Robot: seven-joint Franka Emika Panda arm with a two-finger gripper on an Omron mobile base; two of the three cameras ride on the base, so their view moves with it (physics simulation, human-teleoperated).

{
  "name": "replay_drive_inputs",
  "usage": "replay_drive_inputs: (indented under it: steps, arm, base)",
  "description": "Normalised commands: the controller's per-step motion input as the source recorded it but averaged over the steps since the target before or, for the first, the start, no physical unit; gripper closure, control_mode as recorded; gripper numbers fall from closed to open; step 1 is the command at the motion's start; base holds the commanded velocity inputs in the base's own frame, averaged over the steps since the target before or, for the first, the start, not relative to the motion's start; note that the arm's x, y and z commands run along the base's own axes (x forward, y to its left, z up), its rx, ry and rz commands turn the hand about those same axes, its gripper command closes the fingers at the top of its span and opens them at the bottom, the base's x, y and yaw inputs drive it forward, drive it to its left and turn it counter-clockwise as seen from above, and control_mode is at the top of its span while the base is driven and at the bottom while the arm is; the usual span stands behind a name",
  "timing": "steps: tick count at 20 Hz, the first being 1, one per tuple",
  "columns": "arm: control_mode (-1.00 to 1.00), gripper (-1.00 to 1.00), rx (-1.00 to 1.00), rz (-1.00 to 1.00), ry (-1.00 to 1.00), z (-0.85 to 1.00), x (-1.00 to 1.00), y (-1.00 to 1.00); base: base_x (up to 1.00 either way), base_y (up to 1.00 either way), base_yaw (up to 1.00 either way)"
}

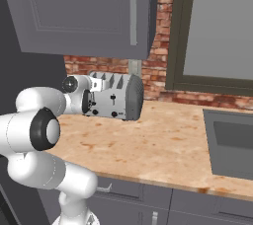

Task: Start the toaster. Once the lever pops up, take the bread to the plate on the dining counter.

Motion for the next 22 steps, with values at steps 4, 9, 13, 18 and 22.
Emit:
replay_drive_inputs:
  steps: [4,9,13,18,22]
  arm:
    - [-1.00,-1.00,0.00,0.00,0.00,0.00,0.00,0.00]
    - [-1.00,-1.00,0.00,0.00,0.00,0.00,0.00,0.00]
    - [-1.00,-1.00,0.00,0.00,0.00,0.00,0.00,0.00]
    - [-1.00,-1.00,0.00,0.00,0.00,0.00,0.00,0.00]
    - [-1.00,-1.00,0.00,0.00,0.00,0.00,0.00,0.00]
  base:
    - [0.00,0.00,0.00]
    - [0.00,0.00,0.00]
    - [0.00,0.00,0.00]
    - [0.00,0.00,0.00]
    - [0.00,0.00,0.00]
